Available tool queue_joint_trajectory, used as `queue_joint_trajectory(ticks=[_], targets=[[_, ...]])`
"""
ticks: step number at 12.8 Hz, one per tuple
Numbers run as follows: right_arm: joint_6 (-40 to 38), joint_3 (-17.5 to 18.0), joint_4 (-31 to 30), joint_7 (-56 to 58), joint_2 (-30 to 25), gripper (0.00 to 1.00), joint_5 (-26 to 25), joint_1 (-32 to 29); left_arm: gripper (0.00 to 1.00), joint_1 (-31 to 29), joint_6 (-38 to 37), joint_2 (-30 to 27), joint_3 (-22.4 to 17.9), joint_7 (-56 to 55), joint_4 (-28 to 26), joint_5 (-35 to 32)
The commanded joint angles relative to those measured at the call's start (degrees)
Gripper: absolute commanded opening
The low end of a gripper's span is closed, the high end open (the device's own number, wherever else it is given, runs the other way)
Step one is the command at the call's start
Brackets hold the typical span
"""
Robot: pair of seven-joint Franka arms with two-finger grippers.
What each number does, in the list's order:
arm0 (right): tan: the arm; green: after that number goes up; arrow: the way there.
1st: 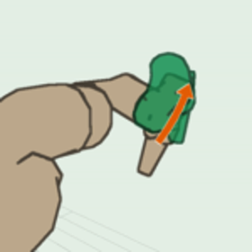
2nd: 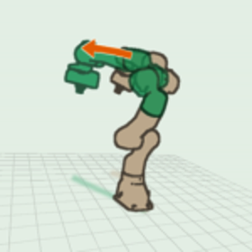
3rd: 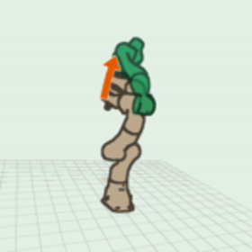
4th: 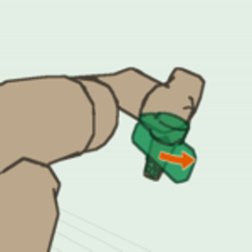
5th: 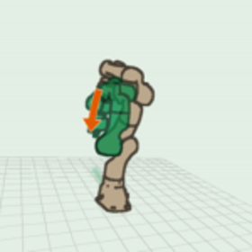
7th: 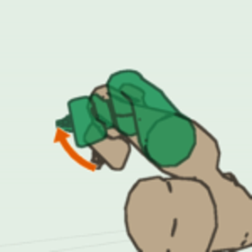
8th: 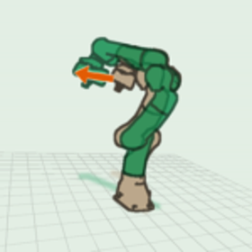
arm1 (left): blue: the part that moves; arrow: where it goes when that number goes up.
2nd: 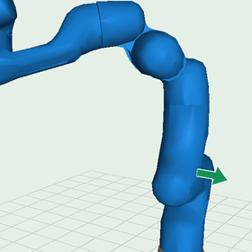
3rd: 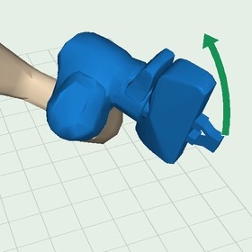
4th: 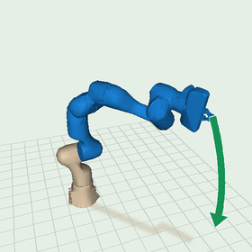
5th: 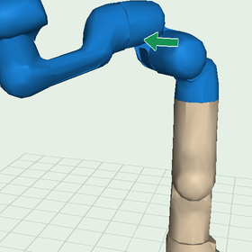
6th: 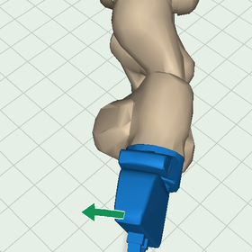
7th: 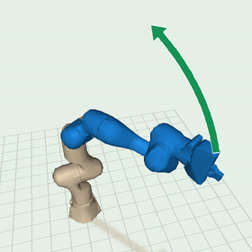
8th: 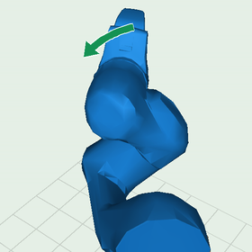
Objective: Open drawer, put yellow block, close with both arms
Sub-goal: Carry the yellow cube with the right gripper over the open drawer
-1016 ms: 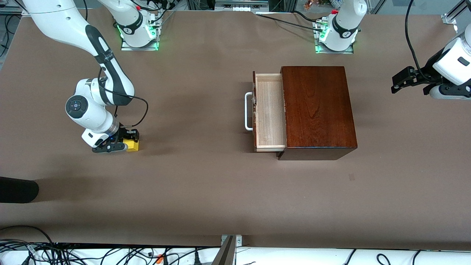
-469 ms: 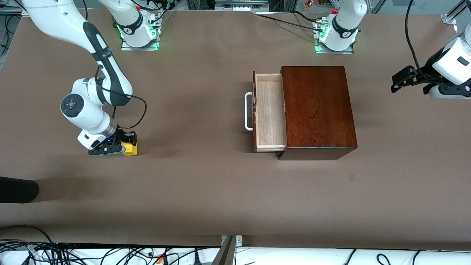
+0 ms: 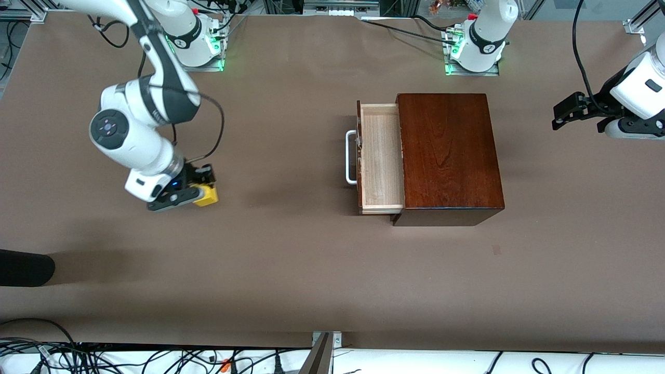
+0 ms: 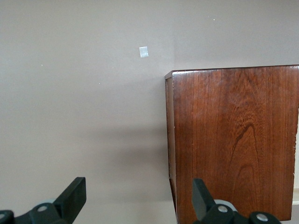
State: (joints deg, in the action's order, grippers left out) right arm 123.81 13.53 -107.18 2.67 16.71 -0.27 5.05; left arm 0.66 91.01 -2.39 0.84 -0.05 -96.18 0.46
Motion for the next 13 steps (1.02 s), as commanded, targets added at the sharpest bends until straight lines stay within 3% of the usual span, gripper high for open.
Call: queue_joint_trajectory(ticks=[1, 3, 5, 7, 8, 11, 13], targets=[[-3.13, 9.02, 5.55, -2.91, 0.25, 0.14, 0.53, -0.13, 1.0, -0.05, -1.01, -0.6, -0.22, 1.54, 0.38, 0.59], [-3.83, 11.86, 9.25, -5.39, 0.69, 0.14, 0.01, 3.53, 1.0, -0.05, -1.01, -0.6, -0.22, 1.54, 0.38, 0.59], [-4.28, 11.87, 12.16, -5.57, 0.95, 0.14, -0.34, 10.56, 1.0, -0.05, -1.01, -0.6, -0.22, 1.54, 0.38, 0.59], [-4.89, 11.78, 15.57, -4.79, 2.79, 0.14, -5.59, 15.58, 1.0, -0.05, -1.01, -0.6, -0.22, 1.54, 0.38, 0.59], [-7.59, 11.95, 18.9, -4.0, 5.15, 0.14, -8.4, 17.87, 1.0, -0.05, -1.01, -0.6, -0.22, 1.54, 0.38, 0.59], [-16.64, 10.82, 36.72, -2.76, 16.38, 0.14, -16.92, 30.51, 1.0, -0.05, -1.01, -0.6, -0.22, 1.54, 0.38, 0.59], [-17.81, 10.73, 44.31, -0.66, 21.77, 0.14, -19.94, 34.74, 1.0, -0.05, -1.01, -0.6, -0.22, 1.54, 0.38, 0.59]])
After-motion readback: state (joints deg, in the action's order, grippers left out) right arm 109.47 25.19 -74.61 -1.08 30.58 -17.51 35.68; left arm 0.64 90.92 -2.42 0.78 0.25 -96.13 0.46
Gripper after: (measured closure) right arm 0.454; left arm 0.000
